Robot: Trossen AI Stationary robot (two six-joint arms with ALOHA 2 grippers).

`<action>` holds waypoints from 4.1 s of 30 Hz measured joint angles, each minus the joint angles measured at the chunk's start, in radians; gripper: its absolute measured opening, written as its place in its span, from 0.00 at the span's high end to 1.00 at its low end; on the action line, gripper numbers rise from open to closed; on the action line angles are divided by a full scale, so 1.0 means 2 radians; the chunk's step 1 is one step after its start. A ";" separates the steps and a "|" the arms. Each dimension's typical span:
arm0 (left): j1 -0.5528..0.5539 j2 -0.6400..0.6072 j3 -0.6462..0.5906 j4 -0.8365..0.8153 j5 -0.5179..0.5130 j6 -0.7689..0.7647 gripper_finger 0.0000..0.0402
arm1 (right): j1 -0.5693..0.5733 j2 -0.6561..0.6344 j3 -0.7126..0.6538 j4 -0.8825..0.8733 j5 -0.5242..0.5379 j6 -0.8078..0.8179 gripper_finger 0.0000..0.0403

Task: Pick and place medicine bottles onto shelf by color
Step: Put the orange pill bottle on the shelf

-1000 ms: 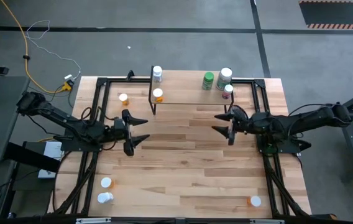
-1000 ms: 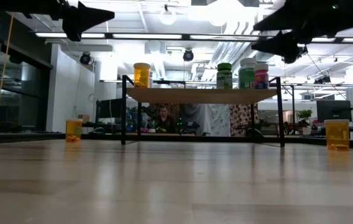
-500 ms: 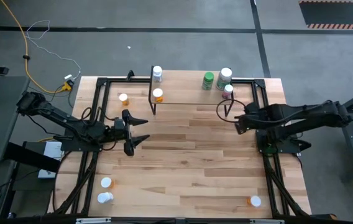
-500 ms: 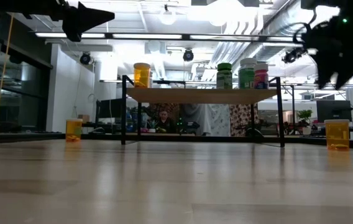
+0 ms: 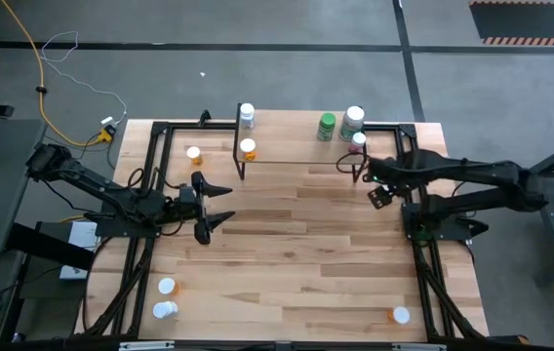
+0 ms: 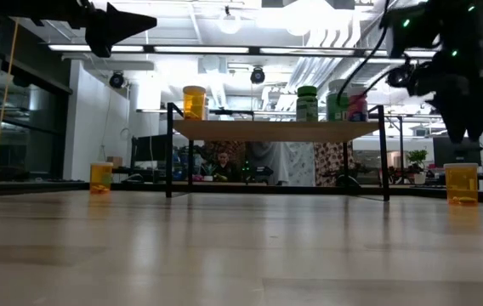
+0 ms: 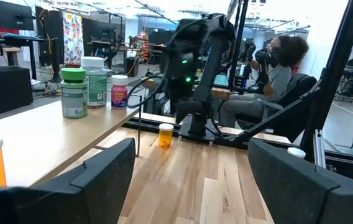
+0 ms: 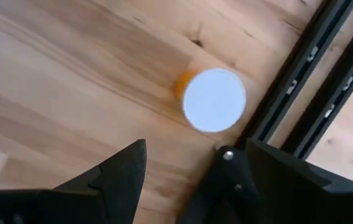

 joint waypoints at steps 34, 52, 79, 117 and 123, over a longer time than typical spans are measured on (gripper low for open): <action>0.000 0.000 0.000 -0.003 0.019 0.000 0.25 | -0.104 0.119 -0.038 0.061 -0.010 -0.251 0.34; 0.000 0.000 0.000 -0.003 0.017 0.000 0.25 | -0.104 0.119 -0.038 0.070 -0.002 -0.251 0.56; 0.000 0.000 0.000 -0.003 0.017 0.000 0.25 | -0.056 0.055 -0.030 0.015 -0.050 -0.216 0.52; 0.000 0.000 0.000 -0.002 0.017 0.000 0.25 | 0.108 0.361 0.596 -0.008 0.043 -0.250 0.51; 0.000 0.000 0.000 -0.002 0.017 0.001 0.25 | 0.070 0.459 0.698 -0.019 0.042 -0.278 0.51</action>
